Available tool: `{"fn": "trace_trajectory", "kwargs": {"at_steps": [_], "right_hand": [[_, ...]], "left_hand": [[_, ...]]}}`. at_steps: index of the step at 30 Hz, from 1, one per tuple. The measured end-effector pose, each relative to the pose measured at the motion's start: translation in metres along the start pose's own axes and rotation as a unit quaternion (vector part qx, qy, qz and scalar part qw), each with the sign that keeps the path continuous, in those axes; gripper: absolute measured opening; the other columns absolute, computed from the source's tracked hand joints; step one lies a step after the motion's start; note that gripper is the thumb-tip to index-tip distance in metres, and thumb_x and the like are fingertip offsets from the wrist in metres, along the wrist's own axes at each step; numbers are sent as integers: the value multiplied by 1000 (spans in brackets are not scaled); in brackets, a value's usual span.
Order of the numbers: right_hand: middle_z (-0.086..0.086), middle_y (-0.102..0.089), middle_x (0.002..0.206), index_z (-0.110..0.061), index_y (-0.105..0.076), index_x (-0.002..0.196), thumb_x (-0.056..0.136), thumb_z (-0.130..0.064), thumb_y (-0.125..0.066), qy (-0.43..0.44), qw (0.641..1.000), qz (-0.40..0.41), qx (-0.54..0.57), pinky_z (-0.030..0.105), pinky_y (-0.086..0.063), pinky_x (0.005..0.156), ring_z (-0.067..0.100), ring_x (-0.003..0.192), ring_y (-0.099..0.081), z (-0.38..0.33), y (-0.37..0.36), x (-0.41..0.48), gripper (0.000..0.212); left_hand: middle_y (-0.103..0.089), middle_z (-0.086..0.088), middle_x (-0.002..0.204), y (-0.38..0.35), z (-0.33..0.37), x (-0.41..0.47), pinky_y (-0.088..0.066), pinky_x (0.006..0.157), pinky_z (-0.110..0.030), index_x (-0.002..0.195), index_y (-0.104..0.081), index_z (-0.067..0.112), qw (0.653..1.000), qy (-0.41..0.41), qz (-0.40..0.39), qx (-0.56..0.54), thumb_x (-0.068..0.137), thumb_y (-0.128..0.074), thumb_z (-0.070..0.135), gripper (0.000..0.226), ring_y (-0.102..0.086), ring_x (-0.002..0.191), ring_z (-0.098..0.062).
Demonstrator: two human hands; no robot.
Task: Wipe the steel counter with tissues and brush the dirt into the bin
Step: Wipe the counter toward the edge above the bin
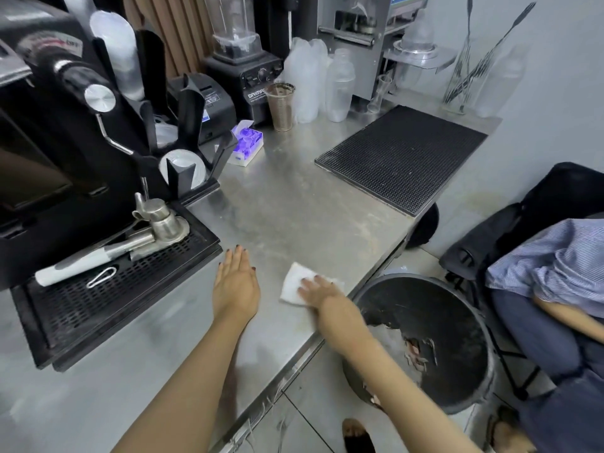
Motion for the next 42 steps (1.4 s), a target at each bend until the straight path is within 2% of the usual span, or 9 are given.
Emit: {"fn": "trace_trajectory", "kwargs": {"at_steps": [7, 11, 14, 18, 24, 34, 37, 39, 42], "right_hand": [[1, -18, 155, -14, -28, 142, 84, 12, -33, -170, 977, 124, 28, 29, -21, 113, 21, 144, -10, 69, 58, -2, 63], [8, -28, 151, -10, -40, 137, 88, 5, -39, -36, 995, 60, 66, 43, -23, 115, 29, 141, -20, -14, 7, -1, 52], [10, -38, 146, -10, -49, 131, 88, 3, -45, 20, 998, 49, 26, 41, -18, 115, 33, 139, -26, -29, -5, 16, 45], [2, -24, 153, -15, -37, 139, 92, -2, -35, -28, 999, 41, -5, 34, -10, 114, 23, 142, -16, 11, 26, 64, 49], [5, -28, 151, -16, -35, 137, 86, -1, -42, -136, 987, 81, -39, 37, -25, 113, 26, 138, -23, 90, 62, 102, 54], [9, -30, 147, -3, -42, 129, 77, 9, -54, -362, 916, 174, 8, 36, -36, 106, 30, 135, -22, 183, 87, 1, 55], [11, -20, 154, -3, -30, 140, 80, 15, -41, -288, 938, 191, 22, 36, -16, 117, 30, 143, -10, 137, 90, 13, 64], [16, -33, 147, -8, -40, 136, 75, 14, -50, -125, 971, 202, -15, 42, -26, 113, 38, 138, -25, 70, 84, 35, 65], [8, -32, 149, -16, -43, 133, 88, 0, -45, -15, 995, 92, -17, 39, -17, 114, 32, 139, -22, 19, 43, 55, 48]], "left_hand": [[-5, -2, 157, -1, -1, 0, 1, 117, -29, 147, -11, 9, 1000, 5, 6, 4, 100, -17, 21, 49, 1, 144, -15], [-5, -2, 157, -1, -1, 1, 0, 117, -30, 147, -12, 10, 1000, 8, 11, 6, 100, -17, 21, 49, 1, 144, -15], [-5, -2, 157, -1, 0, 2, 0, 117, -29, 147, -12, 10, 1000, 8, 12, 9, 100, -18, 20, 49, 1, 144, -15], [-5, -1, 157, -1, -1, 1, 1, 117, -29, 147, -12, 11, 1000, 10, 9, 9, 100, -18, 20, 49, 2, 144, -14], [-9, -2, 156, -2, -2, 2, -3, 118, -31, 147, -16, 9, 1000, 6, 11, 3, 99, -20, 19, 48, -2, 144, -15], [-11, -2, 156, -2, -3, 3, -3, 117, -30, 146, -17, 9, 1000, 8, 14, 3, 99, -22, 18, 48, -4, 144, -16], [-13, -3, 155, -1, -1, 3, -4, 118, -31, 146, -19, 8, 1000, 10, 15, -1, 99, -23, 17, 48, -6, 144, -16], [-13, -3, 155, -2, -1, 3, -4, 117, -31, 146, -19, 8, 1000, 10, 12, 4, 99, -23, 17, 48, -6, 144, -16], [-13, -3, 155, -2, -1, 3, -5, 117, -31, 146, -19, 8, 1000, 11, 9, 3, 99, -24, 16, 48, -7, 144, -16]]}}
Point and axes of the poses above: each hand's wrist, its own x-axis towards the middle knuckle, its own y-axis out of the back of the hand, z = x × y, the point moved 10 cm from there along x, towards the middle knuckle
